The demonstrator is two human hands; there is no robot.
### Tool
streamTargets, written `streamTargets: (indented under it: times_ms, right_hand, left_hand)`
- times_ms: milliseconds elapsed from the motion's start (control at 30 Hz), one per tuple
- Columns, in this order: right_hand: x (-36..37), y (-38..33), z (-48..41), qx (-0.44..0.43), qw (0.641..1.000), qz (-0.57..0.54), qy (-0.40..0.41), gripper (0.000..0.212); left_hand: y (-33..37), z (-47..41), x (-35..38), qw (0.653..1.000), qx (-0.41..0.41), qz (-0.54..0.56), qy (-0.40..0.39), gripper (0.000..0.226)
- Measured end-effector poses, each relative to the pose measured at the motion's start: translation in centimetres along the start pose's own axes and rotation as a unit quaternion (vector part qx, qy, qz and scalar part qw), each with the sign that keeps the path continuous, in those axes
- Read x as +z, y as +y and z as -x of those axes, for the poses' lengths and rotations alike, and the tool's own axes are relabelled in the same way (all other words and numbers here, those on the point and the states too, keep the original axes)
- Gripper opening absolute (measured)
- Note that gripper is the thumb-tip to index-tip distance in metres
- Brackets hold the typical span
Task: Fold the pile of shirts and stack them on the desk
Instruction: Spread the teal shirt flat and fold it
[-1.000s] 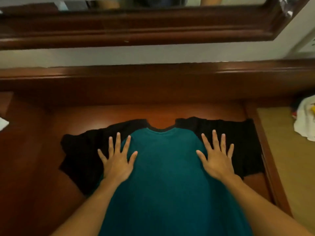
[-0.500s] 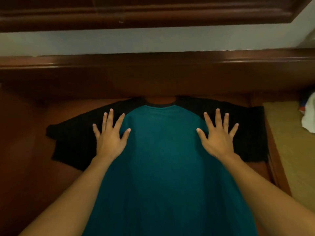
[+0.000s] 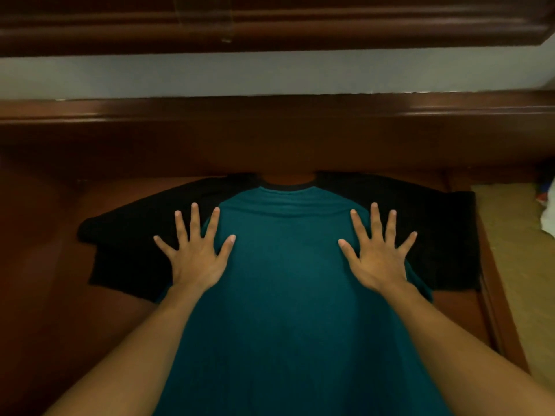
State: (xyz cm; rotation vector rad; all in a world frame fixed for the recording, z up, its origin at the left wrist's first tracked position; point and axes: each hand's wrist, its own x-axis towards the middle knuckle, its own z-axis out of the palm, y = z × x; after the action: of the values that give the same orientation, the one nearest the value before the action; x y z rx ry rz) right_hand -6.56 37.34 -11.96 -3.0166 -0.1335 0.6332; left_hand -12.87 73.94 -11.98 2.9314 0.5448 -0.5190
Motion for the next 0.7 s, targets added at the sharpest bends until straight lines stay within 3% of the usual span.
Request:
streamTargets:
  times_ms: [367, 533, 700]
  right_hand:
    - [-1.8, 0.3, 0.7, -0.024, 0.997, -0.017, -0.072, 0.079]
    - [-2.4, 0.1, 2.2, -0.112, 0.994, -0.002, -0.003, 0.074]
    - [-3.2, 0.0, 3.5, -0.161, 0.986, 0.009, -0.049, 0.071]
  left_hand:
    - [0.0, 4.1, -0.4, 0.998, -0.023, 0.048, -0.032, 0.077]
    - [-0.4, 10.2, 0.7, 0.996, -0.055, 0.067, 0.020, 0.076]
    - [-0.8, 17.4, 2.5, 0.990, -0.114, 0.084, 0.010, 0.076]
